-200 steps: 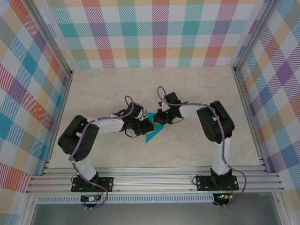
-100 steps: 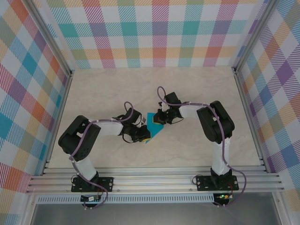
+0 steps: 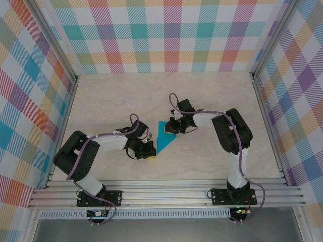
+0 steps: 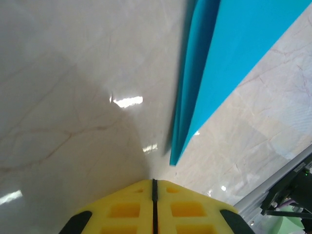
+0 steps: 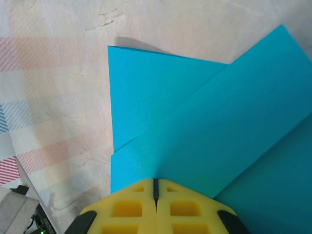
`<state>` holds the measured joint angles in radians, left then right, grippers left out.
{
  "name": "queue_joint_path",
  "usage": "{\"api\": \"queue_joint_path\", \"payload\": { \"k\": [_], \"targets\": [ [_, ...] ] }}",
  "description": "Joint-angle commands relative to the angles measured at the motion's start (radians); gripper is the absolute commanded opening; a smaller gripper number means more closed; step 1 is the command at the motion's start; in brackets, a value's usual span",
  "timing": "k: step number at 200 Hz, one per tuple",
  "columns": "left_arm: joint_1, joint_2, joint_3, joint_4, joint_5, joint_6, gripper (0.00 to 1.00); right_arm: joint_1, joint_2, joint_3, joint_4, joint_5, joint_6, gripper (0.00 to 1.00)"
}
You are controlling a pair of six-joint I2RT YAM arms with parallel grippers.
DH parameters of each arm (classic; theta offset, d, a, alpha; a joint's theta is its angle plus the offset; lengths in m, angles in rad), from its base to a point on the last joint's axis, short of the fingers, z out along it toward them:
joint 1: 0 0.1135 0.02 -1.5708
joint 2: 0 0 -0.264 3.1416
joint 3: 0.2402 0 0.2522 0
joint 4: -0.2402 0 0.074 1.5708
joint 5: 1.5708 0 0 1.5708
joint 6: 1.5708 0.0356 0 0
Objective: Fold a paper plane with a square sheet of paper (pick it up from the middle)
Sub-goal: Fourth fold the wing at the center of the table.
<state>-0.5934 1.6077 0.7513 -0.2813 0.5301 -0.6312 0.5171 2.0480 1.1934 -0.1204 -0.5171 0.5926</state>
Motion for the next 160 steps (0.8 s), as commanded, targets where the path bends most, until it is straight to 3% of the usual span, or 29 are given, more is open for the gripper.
{"api": "queue_joint_path", "payload": {
  "k": [1,48,76,118,160],
  "targets": [
    [0.000,-0.083,0.025,-0.076,-0.058,0.030,0.10,-0.002,0.032,-0.019,-0.076,0.067,-0.029,0.01],
    [0.041,-0.025,0.173,-0.114,-0.185,0.058,0.23,-0.002,-0.026,0.078,-0.156,0.042,-0.052,0.07],
    [0.046,0.063,0.266,-0.100,-0.192,0.062,0.31,-0.005,-0.078,0.109,-0.193,0.068,-0.044,0.14],
    [0.045,0.164,0.341,-0.119,-0.217,0.090,0.38,-0.028,-0.176,0.010,-0.196,0.141,0.005,0.26],
    [0.045,0.213,0.356,-0.107,-0.206,0.097,0.39,-0.032,-0.224,-0.082,-0.180,0.140,0.065,0.32]
  ]
}}
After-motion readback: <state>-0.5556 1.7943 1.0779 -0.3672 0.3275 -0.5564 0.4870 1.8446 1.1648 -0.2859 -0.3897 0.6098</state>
